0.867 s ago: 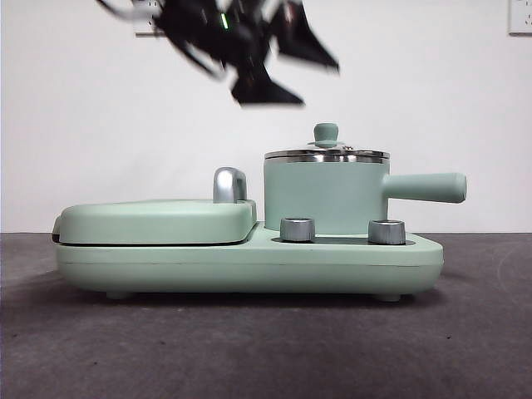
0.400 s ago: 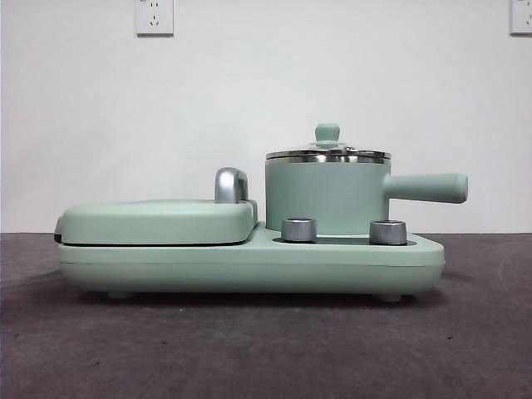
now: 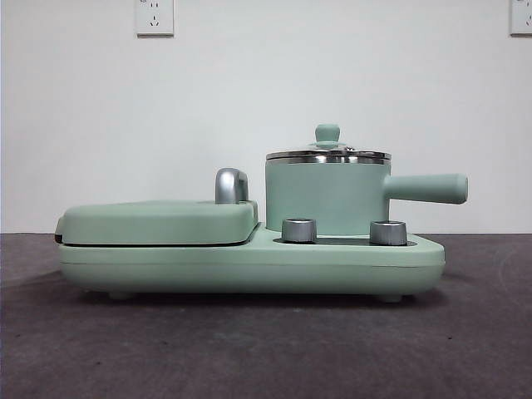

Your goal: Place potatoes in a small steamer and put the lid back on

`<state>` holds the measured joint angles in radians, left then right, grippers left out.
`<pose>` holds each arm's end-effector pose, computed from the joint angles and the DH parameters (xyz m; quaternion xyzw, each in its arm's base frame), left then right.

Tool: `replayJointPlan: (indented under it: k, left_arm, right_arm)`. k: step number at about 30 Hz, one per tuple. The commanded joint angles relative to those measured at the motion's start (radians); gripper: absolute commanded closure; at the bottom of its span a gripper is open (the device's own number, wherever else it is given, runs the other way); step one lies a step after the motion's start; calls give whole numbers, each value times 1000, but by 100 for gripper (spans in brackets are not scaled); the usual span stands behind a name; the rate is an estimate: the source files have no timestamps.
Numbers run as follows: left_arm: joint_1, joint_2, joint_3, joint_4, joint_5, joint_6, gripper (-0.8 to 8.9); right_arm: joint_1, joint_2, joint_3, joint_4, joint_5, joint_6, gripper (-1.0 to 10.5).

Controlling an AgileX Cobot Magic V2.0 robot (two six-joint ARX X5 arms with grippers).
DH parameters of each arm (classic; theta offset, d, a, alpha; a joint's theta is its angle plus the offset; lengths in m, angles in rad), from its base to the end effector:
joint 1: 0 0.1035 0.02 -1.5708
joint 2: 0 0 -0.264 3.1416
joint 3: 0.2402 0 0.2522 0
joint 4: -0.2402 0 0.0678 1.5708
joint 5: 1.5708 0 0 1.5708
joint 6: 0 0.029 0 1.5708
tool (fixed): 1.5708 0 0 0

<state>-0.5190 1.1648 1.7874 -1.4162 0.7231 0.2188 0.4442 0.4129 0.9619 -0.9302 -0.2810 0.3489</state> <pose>0.1143 -0.0874 0.4738 0.0428 0.3236 -0.5754 0.7499 0.0368 0.0264 0.3529 0.1441 0.2464 0.3102 0.9068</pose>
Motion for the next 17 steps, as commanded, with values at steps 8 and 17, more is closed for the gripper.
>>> replayJointPlan:
  k: [8, 17]
  left_arm:
    - [2, -302, -357, 51, -102, -115, 446]
    - [44, -563, -705, 288, -409, -229, 806]
  right_arm:
    - [5, 4, 8, 10, -152, 5, 559]
    - [5, 4, 8, 10, -158, -21, 923]
